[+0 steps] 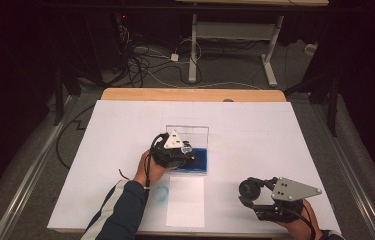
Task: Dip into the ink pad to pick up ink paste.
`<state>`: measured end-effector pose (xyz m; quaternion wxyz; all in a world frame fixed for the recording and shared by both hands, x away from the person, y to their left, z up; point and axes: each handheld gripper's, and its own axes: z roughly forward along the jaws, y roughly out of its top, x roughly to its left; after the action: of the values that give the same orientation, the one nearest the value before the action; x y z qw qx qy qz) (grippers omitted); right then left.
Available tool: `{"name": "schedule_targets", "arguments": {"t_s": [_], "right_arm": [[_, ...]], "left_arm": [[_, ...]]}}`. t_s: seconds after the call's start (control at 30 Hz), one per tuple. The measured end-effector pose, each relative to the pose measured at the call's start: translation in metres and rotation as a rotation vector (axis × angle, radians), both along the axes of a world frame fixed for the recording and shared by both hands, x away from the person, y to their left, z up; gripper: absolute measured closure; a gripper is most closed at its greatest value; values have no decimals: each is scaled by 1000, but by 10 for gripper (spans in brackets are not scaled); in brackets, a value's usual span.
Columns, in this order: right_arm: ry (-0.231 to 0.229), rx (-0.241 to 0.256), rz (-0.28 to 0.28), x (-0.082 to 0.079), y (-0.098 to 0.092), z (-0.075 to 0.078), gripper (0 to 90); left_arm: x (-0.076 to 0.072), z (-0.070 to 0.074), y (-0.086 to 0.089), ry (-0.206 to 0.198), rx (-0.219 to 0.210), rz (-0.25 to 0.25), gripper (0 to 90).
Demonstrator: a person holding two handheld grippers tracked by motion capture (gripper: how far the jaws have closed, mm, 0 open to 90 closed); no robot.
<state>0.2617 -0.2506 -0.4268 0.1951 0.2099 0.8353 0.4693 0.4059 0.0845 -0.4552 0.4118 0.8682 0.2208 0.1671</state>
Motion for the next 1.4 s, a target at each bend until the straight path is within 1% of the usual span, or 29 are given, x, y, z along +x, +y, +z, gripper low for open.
{"name": "schedule_targets", "arguments": {"t_s": [0.17,0.63,0.73,0.8,1.17,1.27,1.4], "right_arm": [[0,10,2,-1,0,1,378],[-3,12,-4,-1,0,1,378],[-3,14,-5,-1,-1,2,377],[-3,12,-5,-1,-1,1,377],[-10,3,-7,-1,1,2,377],[-13,10,-4,-2,0,2,378],[-19,14,-9,-2,0,3,378]], "left_arm": [[0,-1,0,2,-5,1,544],[0,1,0,-12,4,2,544],[-1,4,2,-24,0,9,544],[-3,7,3,-39,19,9,543],[-8,18,11,-55,8,9,543],[-9,22,13,-59,4,10,543],[-12,27,17,-78,-7,21,543]]}}
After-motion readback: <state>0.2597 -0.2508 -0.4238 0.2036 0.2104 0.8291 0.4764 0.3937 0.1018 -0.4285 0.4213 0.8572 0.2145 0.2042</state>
